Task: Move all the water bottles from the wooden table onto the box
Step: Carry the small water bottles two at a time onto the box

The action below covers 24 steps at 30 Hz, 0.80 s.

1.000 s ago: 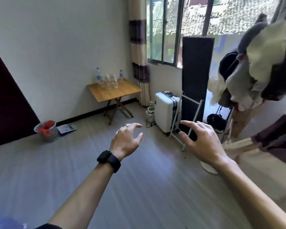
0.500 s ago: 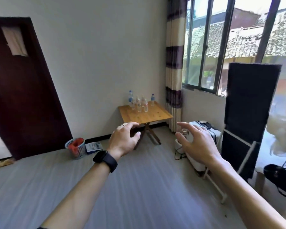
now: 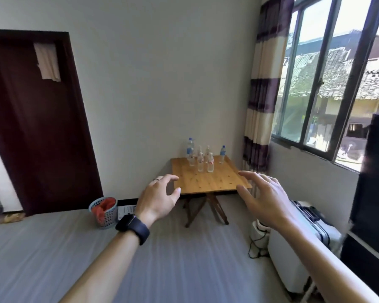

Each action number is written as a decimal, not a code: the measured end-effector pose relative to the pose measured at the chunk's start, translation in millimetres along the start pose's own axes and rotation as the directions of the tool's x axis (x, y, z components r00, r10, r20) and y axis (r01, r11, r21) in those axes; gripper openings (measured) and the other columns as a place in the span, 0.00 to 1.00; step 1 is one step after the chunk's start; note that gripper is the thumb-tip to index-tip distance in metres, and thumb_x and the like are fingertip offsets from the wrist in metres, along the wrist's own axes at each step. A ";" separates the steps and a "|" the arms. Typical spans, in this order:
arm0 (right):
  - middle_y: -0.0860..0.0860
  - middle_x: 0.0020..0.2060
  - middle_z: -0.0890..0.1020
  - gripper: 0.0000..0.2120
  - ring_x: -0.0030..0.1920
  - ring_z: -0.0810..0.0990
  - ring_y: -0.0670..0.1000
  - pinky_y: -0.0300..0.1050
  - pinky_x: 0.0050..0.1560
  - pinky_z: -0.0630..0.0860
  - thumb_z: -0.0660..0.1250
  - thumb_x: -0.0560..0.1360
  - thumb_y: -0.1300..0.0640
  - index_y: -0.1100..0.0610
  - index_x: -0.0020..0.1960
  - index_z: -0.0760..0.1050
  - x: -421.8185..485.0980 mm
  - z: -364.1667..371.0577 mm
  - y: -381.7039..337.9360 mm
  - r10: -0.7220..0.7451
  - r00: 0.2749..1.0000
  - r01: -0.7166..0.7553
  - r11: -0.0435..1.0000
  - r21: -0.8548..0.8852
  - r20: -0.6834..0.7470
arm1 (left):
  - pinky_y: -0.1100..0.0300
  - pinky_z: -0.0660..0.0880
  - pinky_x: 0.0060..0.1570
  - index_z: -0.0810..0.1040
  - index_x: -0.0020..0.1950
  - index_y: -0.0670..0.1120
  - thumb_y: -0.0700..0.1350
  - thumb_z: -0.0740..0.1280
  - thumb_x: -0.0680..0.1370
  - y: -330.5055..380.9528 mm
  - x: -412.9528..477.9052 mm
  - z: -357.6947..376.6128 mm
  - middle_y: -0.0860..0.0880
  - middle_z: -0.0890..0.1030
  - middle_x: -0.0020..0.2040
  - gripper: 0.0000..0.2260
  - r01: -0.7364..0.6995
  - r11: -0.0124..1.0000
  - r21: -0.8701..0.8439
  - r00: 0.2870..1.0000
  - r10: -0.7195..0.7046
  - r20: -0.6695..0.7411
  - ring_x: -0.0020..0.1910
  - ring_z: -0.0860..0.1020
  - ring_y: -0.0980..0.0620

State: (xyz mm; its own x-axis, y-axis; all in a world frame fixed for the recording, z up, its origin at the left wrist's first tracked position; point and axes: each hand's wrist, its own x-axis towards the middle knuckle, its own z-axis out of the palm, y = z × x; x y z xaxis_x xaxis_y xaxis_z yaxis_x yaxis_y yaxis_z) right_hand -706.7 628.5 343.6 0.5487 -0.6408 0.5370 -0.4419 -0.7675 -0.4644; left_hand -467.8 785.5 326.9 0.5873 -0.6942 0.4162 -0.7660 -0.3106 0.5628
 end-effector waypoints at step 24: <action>0.43 0.62 0.80 0.18 0.69 0.71 0.50 0.42 0.65 0.65 0.66 0.78 0.43 0.41 0.67 0.75 361.7 252.5 242.1 0.170 0.985 -0.169 0.981 0.095 -0.003 | 0.66 0.66 0.56 0.78 0.65 0.53 0.50 0.68 0.79 -124.6 448.8 263.5 0.52 0.79 0.63 0.14 0.010 0.998 -0.058 0.983 0.001 0.183 0.63 0.75 0.53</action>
State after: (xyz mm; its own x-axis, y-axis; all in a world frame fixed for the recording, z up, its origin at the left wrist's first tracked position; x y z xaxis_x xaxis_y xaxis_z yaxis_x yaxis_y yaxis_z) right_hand -436.2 215.3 247.6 0.4639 -0.7618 0.4522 -0.4590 -0.6433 -0.6127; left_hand -177.7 341.5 255.4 0.5292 -0.8013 0.2792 -0.7434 -0.2792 0.6078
